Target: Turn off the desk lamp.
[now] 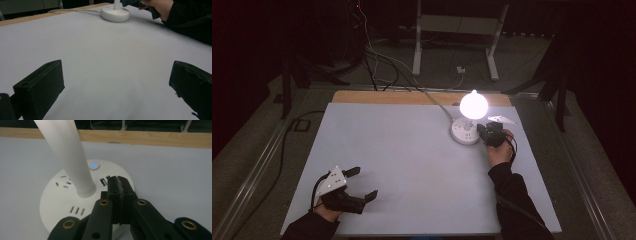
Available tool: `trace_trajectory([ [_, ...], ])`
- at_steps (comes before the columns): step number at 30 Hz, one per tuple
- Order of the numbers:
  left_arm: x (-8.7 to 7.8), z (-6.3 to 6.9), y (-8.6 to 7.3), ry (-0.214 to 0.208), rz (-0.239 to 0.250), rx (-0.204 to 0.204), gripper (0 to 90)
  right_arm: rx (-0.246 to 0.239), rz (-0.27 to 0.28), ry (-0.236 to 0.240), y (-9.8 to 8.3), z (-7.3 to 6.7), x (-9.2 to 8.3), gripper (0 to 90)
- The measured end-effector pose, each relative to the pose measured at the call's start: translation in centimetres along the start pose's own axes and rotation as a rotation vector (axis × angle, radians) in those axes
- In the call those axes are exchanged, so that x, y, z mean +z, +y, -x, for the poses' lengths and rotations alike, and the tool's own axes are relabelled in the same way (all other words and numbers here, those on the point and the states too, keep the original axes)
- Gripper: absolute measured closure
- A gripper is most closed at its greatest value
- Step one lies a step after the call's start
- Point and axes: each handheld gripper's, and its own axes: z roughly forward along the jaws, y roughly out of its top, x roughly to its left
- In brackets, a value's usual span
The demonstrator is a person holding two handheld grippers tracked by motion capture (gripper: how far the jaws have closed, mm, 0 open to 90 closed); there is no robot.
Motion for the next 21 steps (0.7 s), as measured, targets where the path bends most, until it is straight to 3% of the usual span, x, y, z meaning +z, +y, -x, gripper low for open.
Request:
trace_trajectory([
  [21,0.03,0.05,-0.01,0.001,-0.002,0.003,0.4,-0.020,-0.006,-0.002,-0.46,0.12,0.40,89.9],
])
